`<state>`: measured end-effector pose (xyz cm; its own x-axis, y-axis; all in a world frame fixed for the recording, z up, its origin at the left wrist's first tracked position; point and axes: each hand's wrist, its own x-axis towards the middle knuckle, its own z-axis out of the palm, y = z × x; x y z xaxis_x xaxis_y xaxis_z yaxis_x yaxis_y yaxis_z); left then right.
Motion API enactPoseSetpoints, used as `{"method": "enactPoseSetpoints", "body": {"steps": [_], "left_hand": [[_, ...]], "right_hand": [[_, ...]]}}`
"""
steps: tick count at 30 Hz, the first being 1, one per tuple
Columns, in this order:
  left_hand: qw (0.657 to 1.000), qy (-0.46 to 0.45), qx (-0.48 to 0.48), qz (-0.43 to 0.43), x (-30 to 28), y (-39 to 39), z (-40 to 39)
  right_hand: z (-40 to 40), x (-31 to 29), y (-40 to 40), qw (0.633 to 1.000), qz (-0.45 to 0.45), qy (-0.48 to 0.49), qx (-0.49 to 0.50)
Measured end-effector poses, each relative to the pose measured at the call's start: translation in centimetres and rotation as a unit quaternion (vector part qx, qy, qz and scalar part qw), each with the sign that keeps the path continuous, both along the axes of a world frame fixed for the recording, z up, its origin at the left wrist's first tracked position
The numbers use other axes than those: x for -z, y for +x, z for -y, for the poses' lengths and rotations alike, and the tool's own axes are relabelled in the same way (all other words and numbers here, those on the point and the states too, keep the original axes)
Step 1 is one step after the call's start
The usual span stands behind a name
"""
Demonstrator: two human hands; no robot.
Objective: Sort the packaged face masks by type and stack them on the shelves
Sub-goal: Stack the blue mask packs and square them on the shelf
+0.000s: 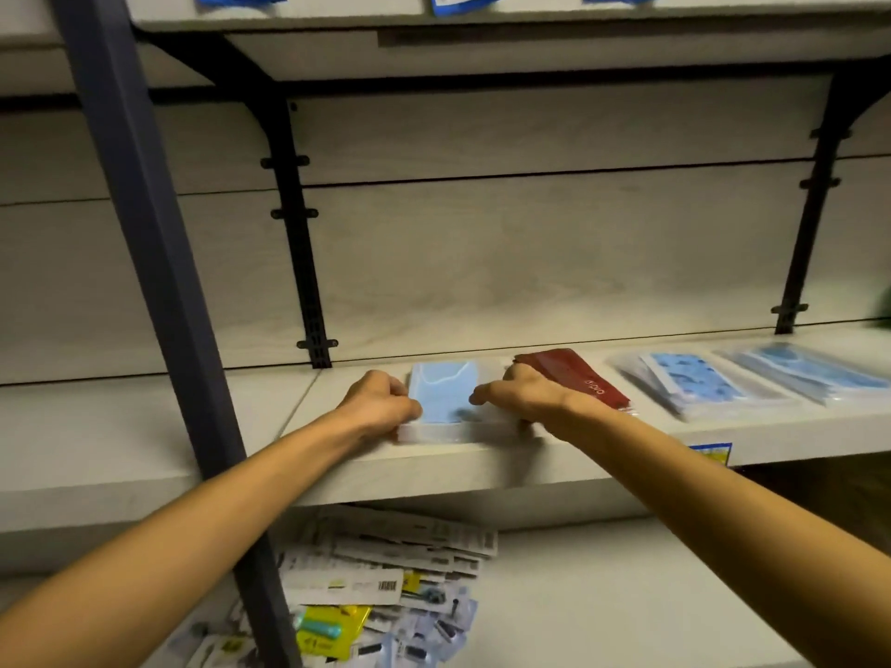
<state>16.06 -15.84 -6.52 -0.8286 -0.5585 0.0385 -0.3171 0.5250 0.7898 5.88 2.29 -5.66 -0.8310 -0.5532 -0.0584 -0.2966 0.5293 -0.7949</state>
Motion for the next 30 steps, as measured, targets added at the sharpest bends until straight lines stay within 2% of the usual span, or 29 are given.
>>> {"method": "enactPoseSetpoints", "body": {"steps": [7, 11, 14, 16, 19, 22, 26, 28, 30], "left_hand": [[0.996, -0.046, -0.078, -0.025, 1.0, 0.7, -0.8], [0.992, -0.061, -0.106, -0.037, 1.6, 1.0, -0.8], [0.989, -0.079, -0.113, -0.058, 2.1, 1.7, -1.1], [0.984, -0.129, -0.1, -0.067, 2.6, 2.3, -1.6], [0.966, -0.254, -0.035, -0.033, 3.7, 3.2, -2.3], [0.941, -0.339, 0.014, 0.009, 4.3, 3.7, -2.4], [0.93, -0.36, 0.03, 0.066, 4.0, 4.1, -2.6], [0.924, -0.37, 0.041, 0.091, 4.0, 5.0, -2.5], [0.911, -0.401, 0.059, 0.078, 4.2, 6.8, -2.2]], "right_hand": [[0.8, 3.1, 0.3, 0.991, -0.13, 0.004, -0.008], [0.9, 3.1, -0.4, 0.994, -0.108, -0.01, -0.03], [0.6, 3.5, -0.4, 0.991, -0.13, 0.0, -0.029], [0.4, 4.0, -0.2, 0.982, -0.188, 0.014, -0.026], [0.5, 4.5, 0.2, 0.962, -0.265, 0.043, -0.056], [0.8, 4.6, 0.4, 0.936, -0.311, 0.125, -0.107], [0.9, 4.2, 0.5, 0.929, -0.307, 0.167, -0.123], [0.7, 3.8, 0.5, 0.937, -0.293, 0.146, -0.124], [0.3, 3.8, 1.0, 0.934, -0.327, 0.104, -0.102]]}}
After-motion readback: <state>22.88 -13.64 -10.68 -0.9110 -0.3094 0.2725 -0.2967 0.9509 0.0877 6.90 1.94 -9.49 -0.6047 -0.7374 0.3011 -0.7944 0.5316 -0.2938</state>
